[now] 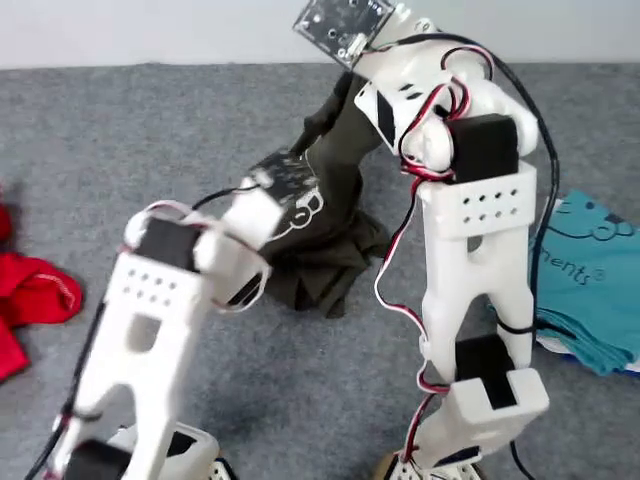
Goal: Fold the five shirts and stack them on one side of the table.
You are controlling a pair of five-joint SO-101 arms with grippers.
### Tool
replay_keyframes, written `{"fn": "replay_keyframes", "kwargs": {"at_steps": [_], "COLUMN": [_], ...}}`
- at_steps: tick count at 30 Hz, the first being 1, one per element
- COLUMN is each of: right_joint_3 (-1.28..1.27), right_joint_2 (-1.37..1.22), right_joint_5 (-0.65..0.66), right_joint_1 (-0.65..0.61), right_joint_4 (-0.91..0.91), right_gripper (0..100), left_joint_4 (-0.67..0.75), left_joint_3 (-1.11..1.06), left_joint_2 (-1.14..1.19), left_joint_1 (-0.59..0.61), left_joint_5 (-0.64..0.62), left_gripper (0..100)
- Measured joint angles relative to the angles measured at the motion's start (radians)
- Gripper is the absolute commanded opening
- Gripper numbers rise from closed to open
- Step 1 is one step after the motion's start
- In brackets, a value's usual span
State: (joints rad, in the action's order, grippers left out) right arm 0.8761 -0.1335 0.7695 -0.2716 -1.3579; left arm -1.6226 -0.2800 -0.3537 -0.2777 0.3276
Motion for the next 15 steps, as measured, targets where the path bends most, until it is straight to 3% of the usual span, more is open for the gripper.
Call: {"fn": "replay_keyframes", "kwargs": {"at_steps": [7, 15], "right_joint_3": [0.000, 0.000], "right_joint_2": [0.000, 0.000], "right_joint_5": [-0.037, -0.057], "right_joint_1": [0.002, 0.002], "right_joint_4": [0.000, 0.000], "right_gripper": [0.9, 0.9], "left_joint_4": [0.077, 0.084], "left_joint_3": [0.130, 0.316], "left_joint_2": [0.281, 0.546], "left_joint_1": [-0.025, -0.037], "left_joint_5": [0.000, -0.005], "left_gripper": [20, 19]}}
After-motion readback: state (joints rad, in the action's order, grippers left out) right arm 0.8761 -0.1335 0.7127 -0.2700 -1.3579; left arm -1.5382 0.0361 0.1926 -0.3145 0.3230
